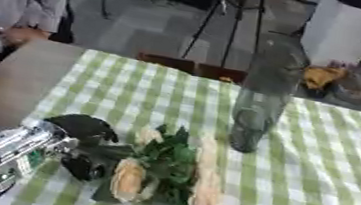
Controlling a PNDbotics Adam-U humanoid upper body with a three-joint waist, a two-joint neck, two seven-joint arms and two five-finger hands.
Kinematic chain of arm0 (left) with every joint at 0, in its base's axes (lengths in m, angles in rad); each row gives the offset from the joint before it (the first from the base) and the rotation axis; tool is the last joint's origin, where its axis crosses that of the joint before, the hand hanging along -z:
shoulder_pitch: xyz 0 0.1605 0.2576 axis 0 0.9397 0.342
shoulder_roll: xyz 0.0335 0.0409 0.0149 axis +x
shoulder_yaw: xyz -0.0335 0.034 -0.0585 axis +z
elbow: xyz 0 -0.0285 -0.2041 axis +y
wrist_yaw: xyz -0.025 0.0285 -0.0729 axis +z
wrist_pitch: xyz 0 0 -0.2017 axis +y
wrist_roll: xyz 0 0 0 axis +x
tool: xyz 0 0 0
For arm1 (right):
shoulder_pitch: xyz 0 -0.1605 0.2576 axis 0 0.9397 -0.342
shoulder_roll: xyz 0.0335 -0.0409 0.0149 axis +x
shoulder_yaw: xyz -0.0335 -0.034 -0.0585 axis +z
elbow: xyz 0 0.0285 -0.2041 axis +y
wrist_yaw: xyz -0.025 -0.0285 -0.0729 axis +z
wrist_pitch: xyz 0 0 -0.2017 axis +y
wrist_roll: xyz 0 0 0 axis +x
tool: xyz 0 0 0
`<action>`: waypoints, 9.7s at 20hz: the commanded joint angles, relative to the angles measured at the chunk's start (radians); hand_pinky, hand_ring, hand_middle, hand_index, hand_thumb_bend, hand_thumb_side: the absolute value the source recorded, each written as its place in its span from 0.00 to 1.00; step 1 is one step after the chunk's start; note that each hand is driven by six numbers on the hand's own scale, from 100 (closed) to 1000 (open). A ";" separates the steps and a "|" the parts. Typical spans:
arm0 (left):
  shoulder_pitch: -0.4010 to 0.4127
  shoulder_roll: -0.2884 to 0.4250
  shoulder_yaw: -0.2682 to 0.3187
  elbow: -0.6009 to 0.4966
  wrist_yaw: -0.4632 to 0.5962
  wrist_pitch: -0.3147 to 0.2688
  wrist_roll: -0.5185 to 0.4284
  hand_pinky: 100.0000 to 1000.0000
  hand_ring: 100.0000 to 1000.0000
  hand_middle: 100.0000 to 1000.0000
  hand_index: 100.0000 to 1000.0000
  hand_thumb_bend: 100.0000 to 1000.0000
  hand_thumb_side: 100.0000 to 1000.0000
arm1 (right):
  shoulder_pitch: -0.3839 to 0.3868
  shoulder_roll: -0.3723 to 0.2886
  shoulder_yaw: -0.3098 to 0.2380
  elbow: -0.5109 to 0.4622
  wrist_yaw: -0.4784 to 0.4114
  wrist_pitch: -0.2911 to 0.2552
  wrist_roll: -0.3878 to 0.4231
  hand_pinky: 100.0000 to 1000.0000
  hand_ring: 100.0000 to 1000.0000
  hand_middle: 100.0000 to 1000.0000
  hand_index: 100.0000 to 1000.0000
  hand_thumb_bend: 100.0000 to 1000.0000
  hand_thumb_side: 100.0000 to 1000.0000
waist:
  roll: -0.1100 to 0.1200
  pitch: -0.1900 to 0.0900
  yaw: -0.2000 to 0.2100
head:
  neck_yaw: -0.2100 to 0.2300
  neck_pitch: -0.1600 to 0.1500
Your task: Arrange flowers into the vase.
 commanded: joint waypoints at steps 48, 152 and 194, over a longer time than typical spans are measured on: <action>-0.019 0.057 -0.002 -0.064 -0.017 0.052 0.064 0.00 0.00 0.00 0.02 0.00 0.60 | 0.009 -0.014 -0.015 -0.016 -0.022 0.017 -0.015 0.73 0.81 0.81 0.84 0.00 1.00 | 0.016 -0.036 0.019 | -0.010 0.009; -0.534 -0.274 0.486 -0.083 1.070 -0.165 1.227 0.00 0.00 0.00 0.00 0.00 0.80 | -0.113 -0.013 0.031 -0.016 -0.085 -0.002 0.017 0.72 0.81 0.81 0.84 0.00 1.00 | 0.098 0.038 -0.125 | 0.179 -0.054; -0.604 -0.274 0.520 0.046 1.115 -0.487 1.090 0.00 0.00 0.00 0.00 0.00 0.80 | -0.177 0.001 0.024 -0.016 -0.100 0.011 0.040 0.73 0.81 0.81 0.84 0.00 1.00 | 0.108 0.163 -0.230 | 0.296 -0.232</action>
